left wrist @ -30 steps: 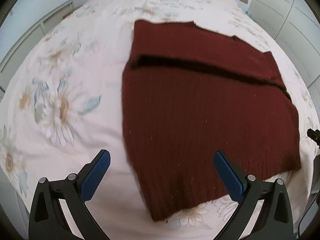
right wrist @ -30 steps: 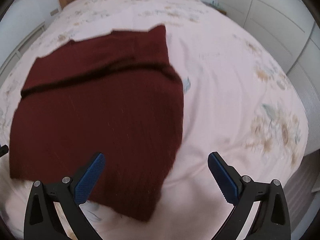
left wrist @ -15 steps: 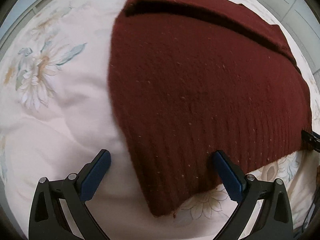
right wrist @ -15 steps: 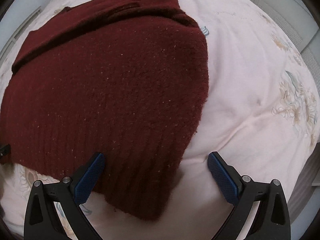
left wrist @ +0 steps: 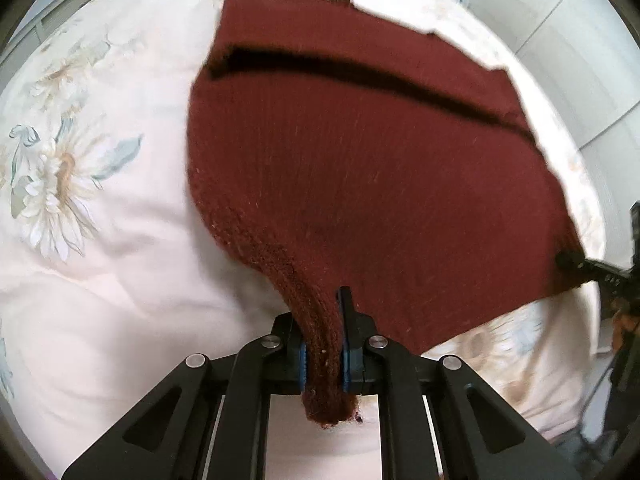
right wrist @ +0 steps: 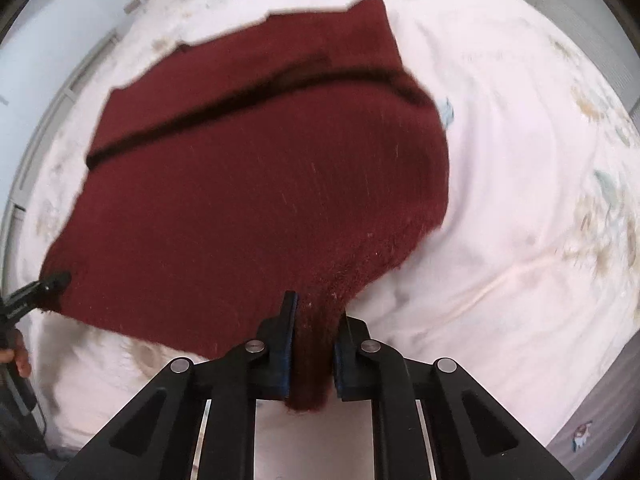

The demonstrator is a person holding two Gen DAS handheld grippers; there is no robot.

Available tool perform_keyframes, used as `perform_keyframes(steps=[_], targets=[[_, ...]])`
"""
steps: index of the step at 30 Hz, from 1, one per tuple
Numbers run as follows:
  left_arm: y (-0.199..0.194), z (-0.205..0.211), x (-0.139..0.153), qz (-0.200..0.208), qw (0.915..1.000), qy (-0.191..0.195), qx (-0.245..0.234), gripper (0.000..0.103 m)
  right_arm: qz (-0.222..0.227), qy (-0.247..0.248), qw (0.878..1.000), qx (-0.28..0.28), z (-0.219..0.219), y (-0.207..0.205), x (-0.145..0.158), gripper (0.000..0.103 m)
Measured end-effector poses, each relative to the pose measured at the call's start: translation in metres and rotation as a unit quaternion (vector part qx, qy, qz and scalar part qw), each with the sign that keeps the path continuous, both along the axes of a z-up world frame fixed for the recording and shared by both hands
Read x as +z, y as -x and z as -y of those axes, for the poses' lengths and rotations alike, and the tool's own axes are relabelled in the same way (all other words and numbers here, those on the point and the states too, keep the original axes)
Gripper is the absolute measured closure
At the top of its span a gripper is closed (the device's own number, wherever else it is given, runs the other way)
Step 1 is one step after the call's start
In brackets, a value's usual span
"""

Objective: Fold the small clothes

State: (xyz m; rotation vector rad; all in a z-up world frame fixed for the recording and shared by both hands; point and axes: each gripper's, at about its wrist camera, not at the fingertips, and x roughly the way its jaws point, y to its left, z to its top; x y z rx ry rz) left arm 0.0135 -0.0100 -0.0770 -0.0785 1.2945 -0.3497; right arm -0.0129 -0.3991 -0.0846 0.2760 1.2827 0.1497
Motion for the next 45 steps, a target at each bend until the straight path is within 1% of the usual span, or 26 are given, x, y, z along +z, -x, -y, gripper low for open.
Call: perform_keyframes(steps=[3, 6, 7, 9, 11, 16, 19, 22, 25, 26, 29, 30, 34, 37, 38, 39, 40, 41, 42, 43, 44, 45], targets=[[-0.006, -0.005, 0.023, 0.018, 0.9997, 0.013, 0.003, 0.093, 0.034, -0.011, 0.999, -0.013, 0.007, -0.012, 0.024, 0.089], [-0.020, -0.008, 0.047, 0.033, 0.9987, 0.037, 0.006, 0.094, 0.072, -0.018, 0.997, -0.025, 0.016, -0.037, 0.048, 0.090], [-0.024, -0.008, 0.052, 0.036, 0.9984, 0.043, 0.007, 0.094, 0.080, -0.018, 0.996, -0.027, 0.012, -0.040, 0.053, 0.090], [-0.035, -0.009, 0.066, 0.052, 0.9973, 0.050, 0.011, 0.094, 0.099, -0.019, 0.994, -0.031, 0.017, -0.060, 0.061, 0.090], [-0.053, -0.006, 0.081, 0.072, 0.9960, 0.050, 0.019, 0.094, 0.117, -0.017, 0.992, -0.034, 0.018, -0.073, 0.070, 0.090], [-0.100, 0.000, 0.105, 0.104, 0.9924, 0.056, 0.033, 0.094, 0.149, -0.011, 0.987, -0.054, 0.022, -0.119, 0.086, 0.090], [-0.129, 0.000, 0.117, 0.125, 0.9904, 0.043, 0.043, 0.094, 0.158, -0.005, 0.985, -0.070, 0.027, -0.148, 0.089, 0.090], [-0.157, -0.002, 0.124, 0.134, 0.9888, 0.033, 0.056, 0.094, 0.158, 0.002, 0.984, -0.078, 0.033, -0.175, 0.088, 0.090], [-0.187, -0.002, 0.124, 0.133, 0.9888, 0.017, 0.066, 0.094, 0.147, 0.011, 0.986, -0.079, 0.034, -0.204, 0.080, 0.090], [-0.193, -0.002, 0.122, 0.131, 0.9890, 0.013, 0.068, 0.094, 0.142, 0.012, 0.987, -0.078, 0.034, -0.211, 0.078, 0.090], [-0.218, 0.005, 0.107, 0.119, 0.9903, -0.003, 0.072, 0.094, 0.121, 0.022, 0.990, -0.076, 0.030, -0.236, 0.060, 0.090], [-0.229, 0.009, 0.099, 0.114, 0.9907, -0.018, 0.071, 0.094, 0.113, 0.024, 0.990, -0.076, 0.028, -0.241, 0.054, 0.090], [-0.251, 0.017, 0.065, 0.092, 0.9912, -0.055, 0.078, 0.093, 0.072, 0.028, 0.994, -0.073, 0.022, -0.261, 0.021, 0.089], [-0.261, 0.024, 0.038, 0.075, 0.9905, -0.089, 0.072, 0.091, 0.058, 0.032, 0.995, -0.073, 0.019, -0.265, 0.007, 0.088], [-0.261, 0.026, 0.033, 0.074, 0.9898, -0.099, 0.070, 0.091, 0.056, 0.032, 0.995, -0.073, 0.019, -0.266, 0.005, 0.084], [-0.261, 0.028, 0.028, 0.075, 0.9888, -0.110, 0.069, 0.090, 0.055, 0.034, 0.995, -0.074, 0.019, -0.266, 0.003, 0.077], [-0.262, 0.028, 0.024, 0.072, 0.9878, -0.118, 0.071, 0.089, 0.054, 0.038, 0.995, -0.075, 0.019, -0.265, 0.002, 0.073], [-0.262, 0.028, 0.023, 0.069, 0.9872, -0.122, 0.076, 0.088, 0.053, 0.040, 0.995, -0.077, 0.019, -0.266, 0.002, 0.060], [-0.263, 0.027, 0.021, 0.068, 0.9869, -0.123, 0.081, 0.083, 0.051, 0.041, 0.995, -0.078, 0.019, -0.266, 0.001, 0.049], [-0.264, 0.027, 0.020, 0.065, 0.9870, -0.122, 0.081, 0.076, 0.052, 0.040, 0.995, -0.078, 0.020, -0.266, 0.002, 0.046], [-0.266, 0.028, 0.021, 0.060, 0.9875, -0.122, 0.080, 0.072, 0.054, 0.041, 0.995, -0.079, 0.020, -0.265, 0.004, 0.040], [-0.267, 0.028, 0.020, 0.055, 0.9883, -0.118, 0.079, 0.064, 0.057, 0.046, 0.994, -0.079, 0.020, -0.264, 0.006, 0.035]])
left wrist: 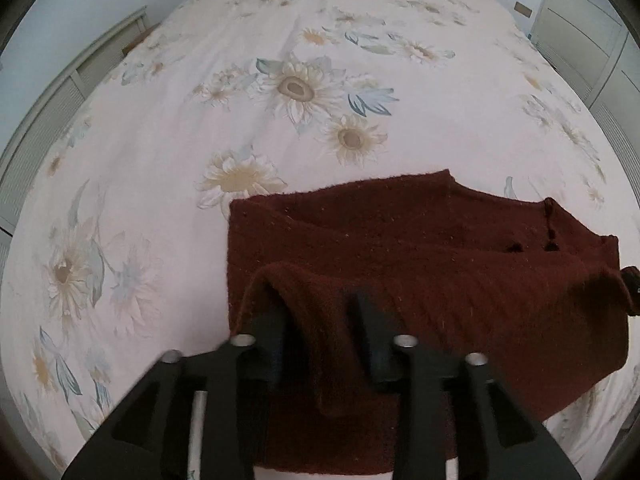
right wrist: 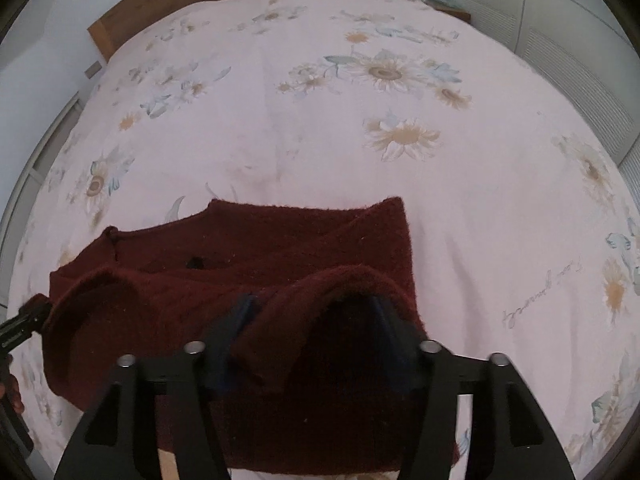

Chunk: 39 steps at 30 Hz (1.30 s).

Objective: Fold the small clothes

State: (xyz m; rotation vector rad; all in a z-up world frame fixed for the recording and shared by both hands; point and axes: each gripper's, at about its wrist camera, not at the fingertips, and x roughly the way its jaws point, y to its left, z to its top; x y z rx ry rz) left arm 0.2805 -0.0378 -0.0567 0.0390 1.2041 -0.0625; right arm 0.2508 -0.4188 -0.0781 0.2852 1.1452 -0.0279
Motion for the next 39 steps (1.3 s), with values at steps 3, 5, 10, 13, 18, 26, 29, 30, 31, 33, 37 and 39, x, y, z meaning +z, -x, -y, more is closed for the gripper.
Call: perform_keyframes(steps=[3, 5, 10, 13, 18, 26, 29, 30, 31, 33, 37, 39], targets=[[0.001, 0.001, 0.008, 0.006, 0.9999, -0.011, 0.007, 0.037, 0.011, 0.015, 1.000, 0.005, -0.003, 0.004, 0.010, 0.023], [0.004, 0.001, 0.017, 0.017, 0.9998, -0.004, 0.004, 0.031, 0.019, 0.023, 1.000, 0.009, -0.008, 0.008, 0.018, 0.022], [0.018, 0.017, 0.035, 0.031, 0.9987, 0.030, -0.026, 0.006, 0.064, 0.059, 0.995, 0.049, -0.041, 0.021, 0.041, 0.004], [0.028, 0.033, 0.044, 0.047, 0.9966, 0.046, -0.050, 0.001, 0.086, 0.086, 0.989, 0.087, -0.068, 0.032, 0.045, 0.000], [0.046, 0.060, 0.047, 0.077, 0.9926, 0.043, -0.083, 0.001, 0.089, 0.097, 0.982, 0.132, -0.104, 0.049, 0.029, 0.000], [0.070, 0.075, -0.001, 0.059, 0.9929, 0.023, -0.100, 0.001, 0.037, 0.108, 0.984, 0.136, -0.120, 0.067, -0.034, 0.000], [0.072, 0.073, -0.024, 0.033, 0.9945, 0.012, -0.098, 0.001, 0.033, 0.095, 0.988, 0.114, -0.104, 0.069, -0.045, 0.000], [0.071, 0.070, -0.032, 0.028, 0.9952, 0.000, -0.094, 0.001, 0.032, 0.093, 0.989, 0.106, -0.097, 0.069, -0.046, 0.000], [0.071, 0.065, -0.039, 0.024, 0.9956, -0.011, -0.090, 0.001, 0.030, 0.094, 0.990, 0.097, -0.089, 0.069, -0.048, 0.000], [0.072, 0.054, -0.045, 0.023, 0.9960, -0.014, -0.085, 0.001, 0.023, 0.088, 0.993, 0.081, -0.071, 0.069, -0.051, 0.000], [0.072, 0.030, -0.046, 0.027, 0.9968, -0.018, -0.074, 0.001, 0.022, 0.065, 0.996, 0.063, -0.041, 0.074, -0.054, 0.000], [0.072, 0.019, -0.047, 0.027, 0.9967, -0.020, -0.074, 0.001, 0.022, 0.067, 0.996, 0.056, -0.033, 0.077, -0.056, 0.000]])
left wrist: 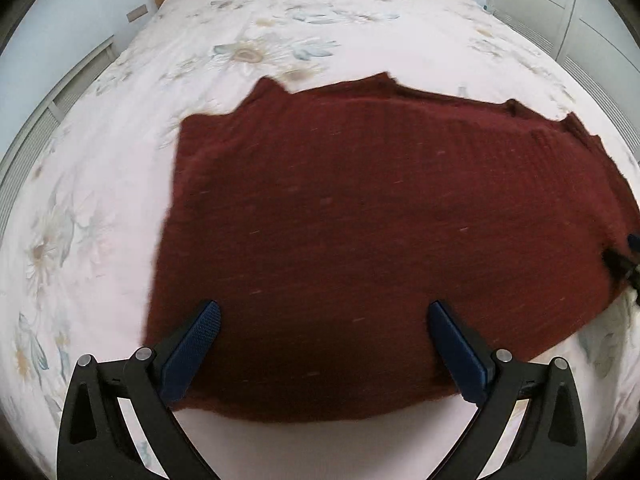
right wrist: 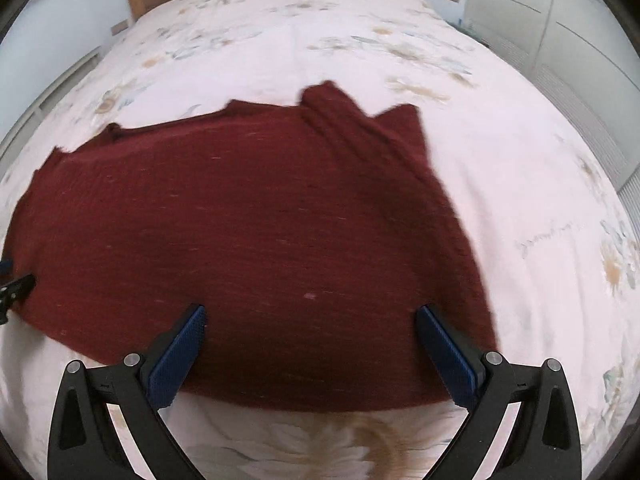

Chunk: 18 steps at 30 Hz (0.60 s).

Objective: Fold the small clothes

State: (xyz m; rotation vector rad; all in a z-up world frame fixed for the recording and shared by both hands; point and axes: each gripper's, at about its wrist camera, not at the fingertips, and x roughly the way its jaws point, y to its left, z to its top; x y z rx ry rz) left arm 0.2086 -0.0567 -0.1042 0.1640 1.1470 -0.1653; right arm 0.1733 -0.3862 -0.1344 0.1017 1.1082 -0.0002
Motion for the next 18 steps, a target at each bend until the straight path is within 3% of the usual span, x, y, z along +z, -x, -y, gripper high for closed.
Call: perform_keyframes(steps=[8, 14, 18], targets=[[0.004, -0.013, -0.007, -0.003, 0.9998, 0.021, 0.007, 0.001, 0.002, 0.001, 1.000, 0.014, -0.003, 0.005, -0.005, 0.000], [-0.010, -0.012, -0.002, -0.050, 0.9982, 0.034, -0.004, 0.001, 0.003, 0.020, 0.999, 0.031, -0.010, 0.019, 0.020, 0.000], [-0.015, -0.023, 0.021, -0.066, 0.9963, 0.055, -0.003, 0.001, 0.012, 0.025, 0.999, 0.039, -0.010, 0.033, 0.037, 0.000]])
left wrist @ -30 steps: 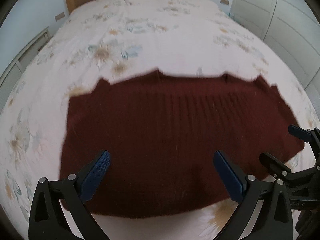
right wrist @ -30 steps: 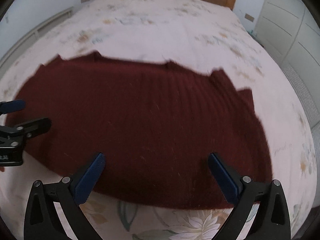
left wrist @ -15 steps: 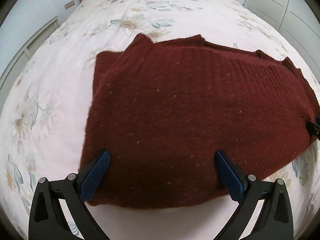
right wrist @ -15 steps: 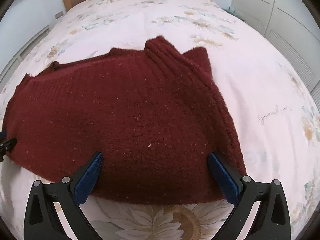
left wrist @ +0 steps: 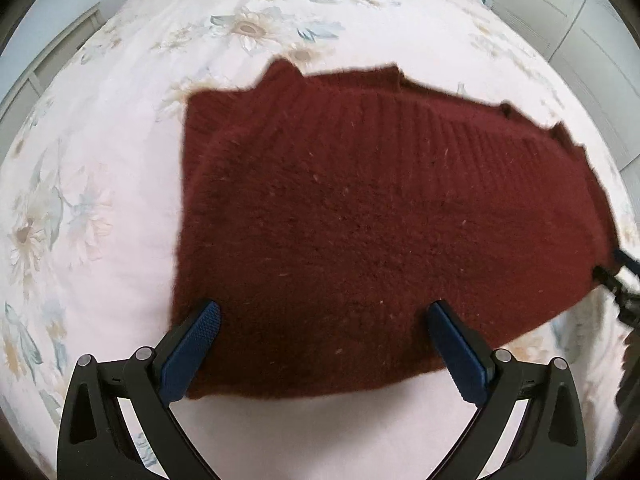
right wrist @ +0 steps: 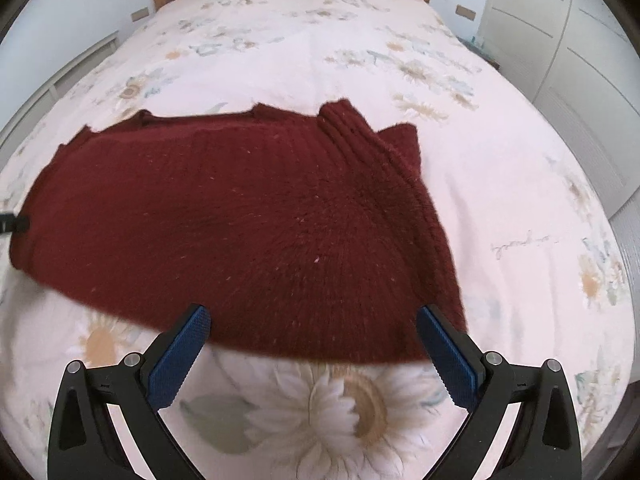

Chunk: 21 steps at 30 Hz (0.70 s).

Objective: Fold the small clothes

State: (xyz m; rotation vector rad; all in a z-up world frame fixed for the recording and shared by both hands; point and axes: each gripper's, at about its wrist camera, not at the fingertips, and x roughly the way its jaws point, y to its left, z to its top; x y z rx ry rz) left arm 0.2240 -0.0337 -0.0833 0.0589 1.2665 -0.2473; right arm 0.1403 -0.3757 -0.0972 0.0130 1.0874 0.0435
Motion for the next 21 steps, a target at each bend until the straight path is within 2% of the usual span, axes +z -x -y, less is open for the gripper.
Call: perform_keyframes(steps=[4, 6, 8, 11, 16, 21], targets=[[-0.010, -0.029, 0.027, 0.023, 0.9993, 0.011, 0.027, 0.001, 0.015, -0.006, 1.000, -0.013, 0.007, 0.017, 0.015, 0.000], [-0.016, -0.046, 0.029, 0.019, 0.9986, 0.013, 0.049, 0.001, 0.016, -0.011, 1.000, -0.022, 0.011, 0.024, 0.019, 0.000], [-0.021, -0.060, 0.022, 0.003, 0.9975, 0.020, 0.068, 0.001, 0.013, -0.012, 0.999, -0.031, 0.016, 0.031, 0.019, 0.000], [-0.027, -0.081, -0.002, -0.035, 0.9930, 0.051, 0.100, 0.001, 0.003, -0.009, 0.999, -0.037, 0.016, 0.033, 0.015, 0.000], [-0.032, -0.093, -0.033, -0.073, 0.9848, 0.097, 0.124, 0.001, -0.012, -0.006, 0.998, -0.060, 0.030, 0.039, 0.010, 0.000], [-0.037, -0.086, -0.034, -0.059, 0.9873, 0.109, 0.099, 0.001, -0.016, -0.011, 0.997, -0.074, 0.040, 0.042, 0.009, 0.000]])
